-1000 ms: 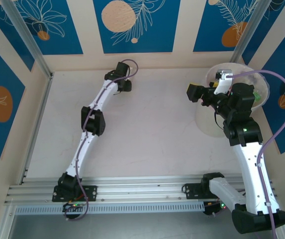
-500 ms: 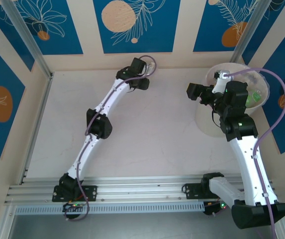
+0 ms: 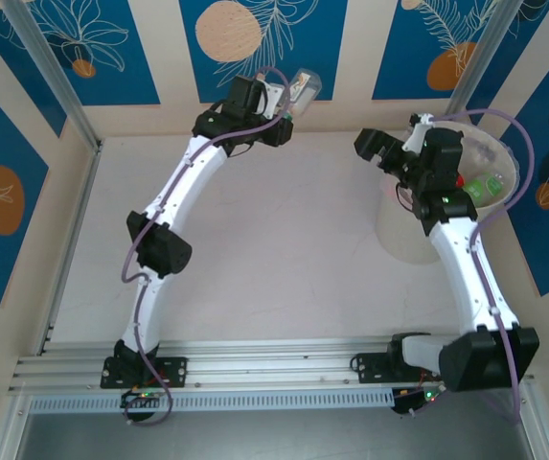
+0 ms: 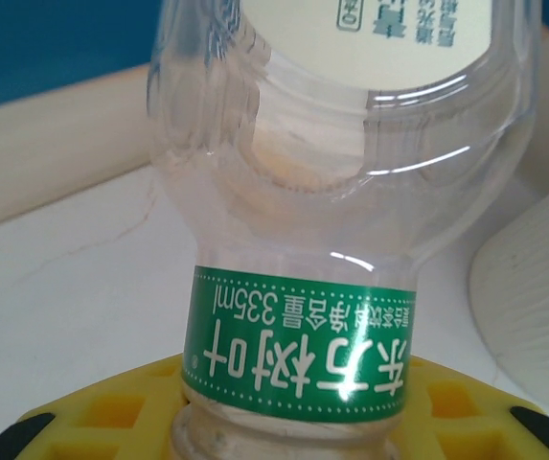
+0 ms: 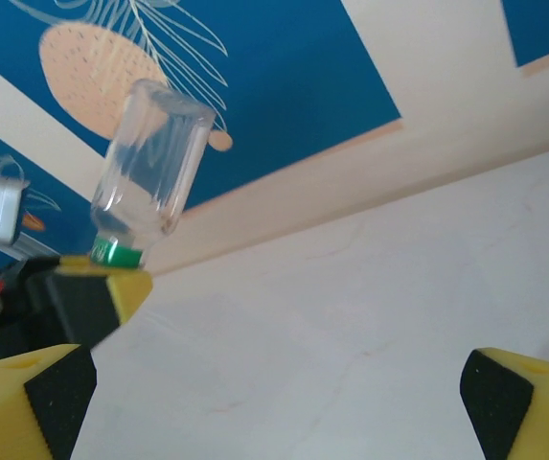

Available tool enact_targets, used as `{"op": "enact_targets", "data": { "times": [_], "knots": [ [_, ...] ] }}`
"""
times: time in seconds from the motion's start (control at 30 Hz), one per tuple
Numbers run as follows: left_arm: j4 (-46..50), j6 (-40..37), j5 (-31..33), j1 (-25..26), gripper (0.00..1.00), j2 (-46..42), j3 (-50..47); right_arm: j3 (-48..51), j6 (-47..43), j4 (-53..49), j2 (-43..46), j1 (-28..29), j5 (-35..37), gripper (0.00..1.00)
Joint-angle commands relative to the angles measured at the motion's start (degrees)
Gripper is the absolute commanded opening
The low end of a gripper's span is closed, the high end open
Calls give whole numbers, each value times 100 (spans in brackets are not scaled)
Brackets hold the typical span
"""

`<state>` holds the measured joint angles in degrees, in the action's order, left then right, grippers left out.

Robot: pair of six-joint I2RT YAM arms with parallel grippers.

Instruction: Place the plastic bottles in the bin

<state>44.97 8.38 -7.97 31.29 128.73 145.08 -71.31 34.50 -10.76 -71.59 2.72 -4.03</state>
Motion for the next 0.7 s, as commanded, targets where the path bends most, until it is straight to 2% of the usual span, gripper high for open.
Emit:
{"op": "enact_targets", "data": {
  "times": [0.0,0.07,0.13,0.2,0.27,0.37,0.43,0.67],
  "knots": [
    [-820,-174,91,290,0,-811,-1253,-213,1106,588,-531,20,-961,100],
    [-1995,-151,22,350,0,-1660,-2898,-478,1429,865,-887,24,-1529,100],
    [-2716,-49,-78,345,0,-2236,-3927,-745,1663,1005,-1146,50,-1949,100],
    [-3132,77,-148,349,0,-2638,-4621,-857,1840,1211,-1257,107,-2179,100],
    [-3627,154,-434,346,0,-2980,-5264,-933,1868,1182,-1304,220,-2112,100],
    [-4232,196,-888,355,0,-3302,-5849,-939,1641,636,-1169,396,-1284,100],
    [-4238,206,-977,358,0,-3349,-5886,-820,1533,489,-1046,439,-846,100],
    [-4579,331,-1527,362,0,-3470,-6062,-991,911,-98,-591,750,-572,100]
  ]
}}
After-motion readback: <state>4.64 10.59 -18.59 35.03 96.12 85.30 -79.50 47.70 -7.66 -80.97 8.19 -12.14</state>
